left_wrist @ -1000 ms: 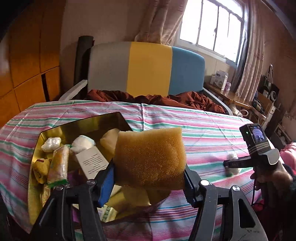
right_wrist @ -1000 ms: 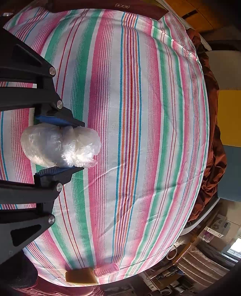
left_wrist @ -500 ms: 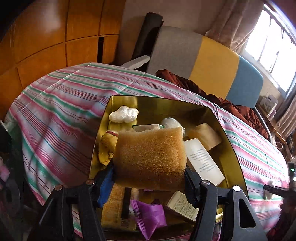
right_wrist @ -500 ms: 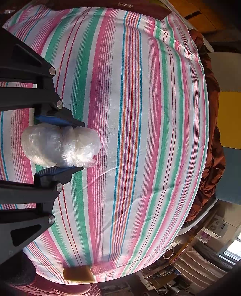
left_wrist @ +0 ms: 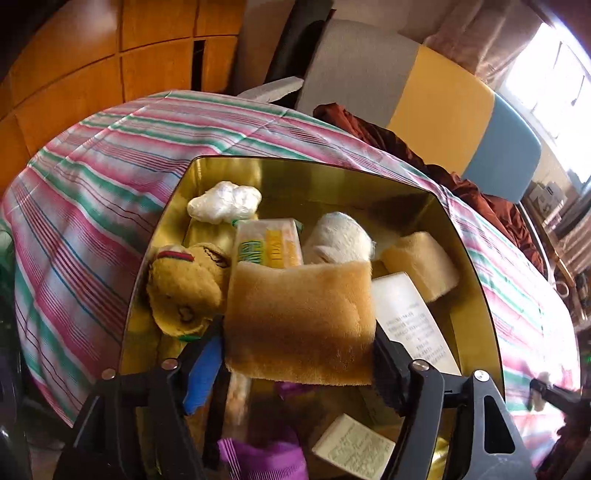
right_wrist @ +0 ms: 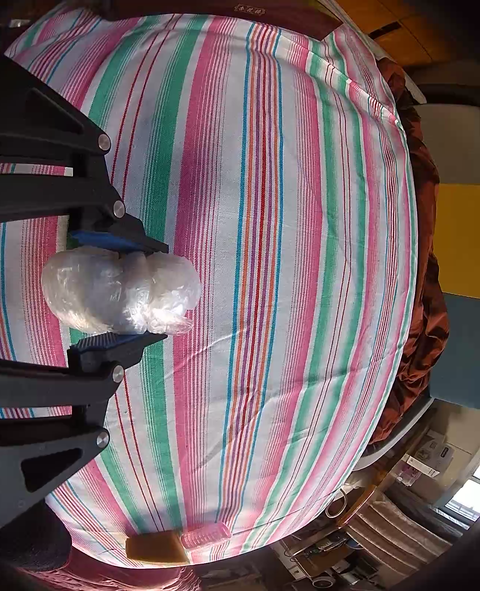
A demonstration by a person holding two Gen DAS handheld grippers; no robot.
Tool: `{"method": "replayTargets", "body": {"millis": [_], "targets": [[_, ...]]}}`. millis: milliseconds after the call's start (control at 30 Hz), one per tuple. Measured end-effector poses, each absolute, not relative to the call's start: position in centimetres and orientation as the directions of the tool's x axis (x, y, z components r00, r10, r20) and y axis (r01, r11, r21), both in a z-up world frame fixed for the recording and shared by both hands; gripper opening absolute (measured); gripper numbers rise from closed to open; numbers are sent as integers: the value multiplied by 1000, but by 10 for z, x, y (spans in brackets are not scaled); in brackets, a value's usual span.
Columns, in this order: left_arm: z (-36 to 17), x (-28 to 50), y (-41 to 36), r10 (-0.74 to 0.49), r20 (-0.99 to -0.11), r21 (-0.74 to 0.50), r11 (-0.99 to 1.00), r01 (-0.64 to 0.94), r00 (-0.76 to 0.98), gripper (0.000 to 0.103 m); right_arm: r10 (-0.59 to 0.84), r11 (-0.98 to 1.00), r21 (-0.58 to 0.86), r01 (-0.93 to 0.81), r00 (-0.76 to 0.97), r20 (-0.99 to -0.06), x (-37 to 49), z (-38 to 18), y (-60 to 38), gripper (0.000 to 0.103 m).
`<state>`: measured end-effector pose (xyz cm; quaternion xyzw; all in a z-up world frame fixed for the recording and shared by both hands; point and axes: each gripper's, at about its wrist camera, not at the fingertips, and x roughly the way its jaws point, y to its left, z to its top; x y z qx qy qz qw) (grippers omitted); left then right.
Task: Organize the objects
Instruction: 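Carry the yellow sponge into the gold tray and open the left gripper, then carry the wrapped white bundle into the gold tray and open the right gripper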
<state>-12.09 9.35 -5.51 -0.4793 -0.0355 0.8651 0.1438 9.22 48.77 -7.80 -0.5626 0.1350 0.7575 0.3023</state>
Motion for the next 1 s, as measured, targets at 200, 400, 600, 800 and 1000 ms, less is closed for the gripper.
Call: {"method": "replayTargets", "body": {"millis": [200,400,600,800,1000], "targets": [[-52,-114,80,274,-804,-188,-959,-212,-528,83,311,-782,-142,-607,-182,-933,93,-78,487,37],[-34,-91,71,252,-755,-142,-964,-225,-606,92,318,-782,-151,-604,-179,-931,94,-77,484,37],[-14,-67,66,253,-699,-113,-963,-245,-669,95,311,-791,-143,-595,-189,-932,92,-75,480,36],[-6,-52,63,261,-674,-97,-959,-267,-692,95,289,-808,-124,-576,-205,-935,92,-73,470,36],[-3,-46,57,274,-669,-116,-957,-267,-691,98,218,-848,-40,-528,-279,-935,85,-63,443,36]]}}
